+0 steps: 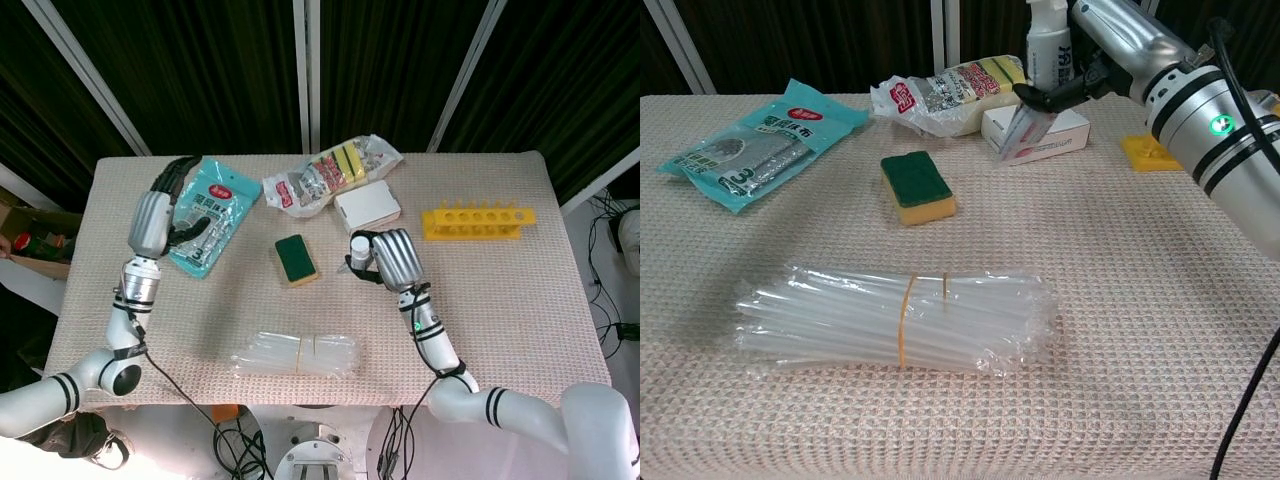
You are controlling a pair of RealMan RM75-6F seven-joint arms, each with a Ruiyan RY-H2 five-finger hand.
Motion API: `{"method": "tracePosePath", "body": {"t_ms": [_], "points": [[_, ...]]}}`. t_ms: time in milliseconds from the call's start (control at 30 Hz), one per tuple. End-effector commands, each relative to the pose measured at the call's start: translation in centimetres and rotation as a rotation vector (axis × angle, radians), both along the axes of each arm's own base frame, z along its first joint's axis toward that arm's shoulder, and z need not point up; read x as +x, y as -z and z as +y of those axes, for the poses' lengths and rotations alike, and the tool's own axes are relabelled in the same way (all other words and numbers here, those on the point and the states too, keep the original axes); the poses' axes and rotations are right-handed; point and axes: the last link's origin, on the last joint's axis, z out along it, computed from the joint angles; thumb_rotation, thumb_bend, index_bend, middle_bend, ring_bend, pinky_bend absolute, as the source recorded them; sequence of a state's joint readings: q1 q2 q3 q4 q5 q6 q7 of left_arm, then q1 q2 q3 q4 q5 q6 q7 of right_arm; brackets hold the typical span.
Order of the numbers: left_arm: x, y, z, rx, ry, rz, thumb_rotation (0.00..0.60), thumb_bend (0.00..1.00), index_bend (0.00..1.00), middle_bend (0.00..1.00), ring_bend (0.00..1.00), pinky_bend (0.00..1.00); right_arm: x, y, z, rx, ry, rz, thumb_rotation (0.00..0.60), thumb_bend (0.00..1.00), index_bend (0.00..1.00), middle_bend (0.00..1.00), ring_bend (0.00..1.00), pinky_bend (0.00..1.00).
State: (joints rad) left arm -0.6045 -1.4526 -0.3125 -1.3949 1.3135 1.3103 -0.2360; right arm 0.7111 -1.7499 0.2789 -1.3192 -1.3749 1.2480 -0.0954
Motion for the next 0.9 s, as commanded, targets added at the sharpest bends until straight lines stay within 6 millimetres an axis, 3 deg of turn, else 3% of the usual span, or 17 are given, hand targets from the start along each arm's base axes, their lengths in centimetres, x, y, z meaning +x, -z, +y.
{"method": "tracePosePath", "body": {"t_ms": [33,100,133,167,200,233,533,667,900], "points": [[-3.4,-0.8,-1.8,-0.035,-0.096,0.045,0.0,0.0,0.11,0.15,0.09,0.18,-4.6,-4.1,1.9,0.007,0.141,0.462,0.6,0.56,0.99,0.86,0.79,0.94],[-4.9,-1.2,-2.4,-0.046,-0.135,0.067,0.0,0.0,0.11,0.15,0.09,0.18,-5.7,-4.3,2.4,0.061,0.188,0.534,0.6,0.39,0.81,0.67,0.58,0.73],[-5.4,-1.3,-2.7,-0.048,-0.148,0.082,0.0,0.0,0.11,0.15,0.09,0.18,-6.0,-4.4,2.5,0.078,0.197,0.571,0.6,0.24,0.51,0.39,0.31,0.42],[-5.8,-1.3,-3.0,-0.051,-0.159,0.101,0.0,0.0,0.11,0.15,0.09,0.18,-6.3,-4.7,2.4,0.077,0.209,0.597,0.6,0.13,0.29,0.2,0.14,0.21],[-6.3,-1.4,-3.3,-0.053,-0.169,0.124,0.0,0.0,0.11,0.15,0.09,0.18,-6.4,-4.9,2.4,0.075,0.218,0.608,0.6,0.06,0.11,0.06,0.03,0.07],[-6.6,-1.4,-3.6,-0.054,-0.176,0.15,0.0,0.0,0.11,0.15,0.09,0.18,-6.5,-5.1,2.4,0.079,0.225,0.601,0.6,0.02,0.01,0.0,0.0,0.0],[-9.1,-1.4,-7.9,-0.055,-0.212,0.33,0.0,0.0,0.11,0.15,0.09,0.18,-8.4,-7.3,3.9,0.032,0.258,0.493,0.6,0.0,0.0,0.0,0.0,0.0],[-10.1,-1.2,-10.3,-0.041,-0.232,0.361,0.0,0.0,0.11,0.15,0.09,0.18,-11.3,-9.4,6.4,-0.024,0.307,0.453,0.6,0.0,0.0,0.0,0.0,0.0],[-11.7,-1.1,-14.8,0.006,-0.262,0.422,0.0,0.0,0.11,0.15,0.09,0.18,-17.7,-12.0,13.0,-0.136,0.451,0.392,0.6,0.0,0.0,0.0,0.0,0.0]]}}
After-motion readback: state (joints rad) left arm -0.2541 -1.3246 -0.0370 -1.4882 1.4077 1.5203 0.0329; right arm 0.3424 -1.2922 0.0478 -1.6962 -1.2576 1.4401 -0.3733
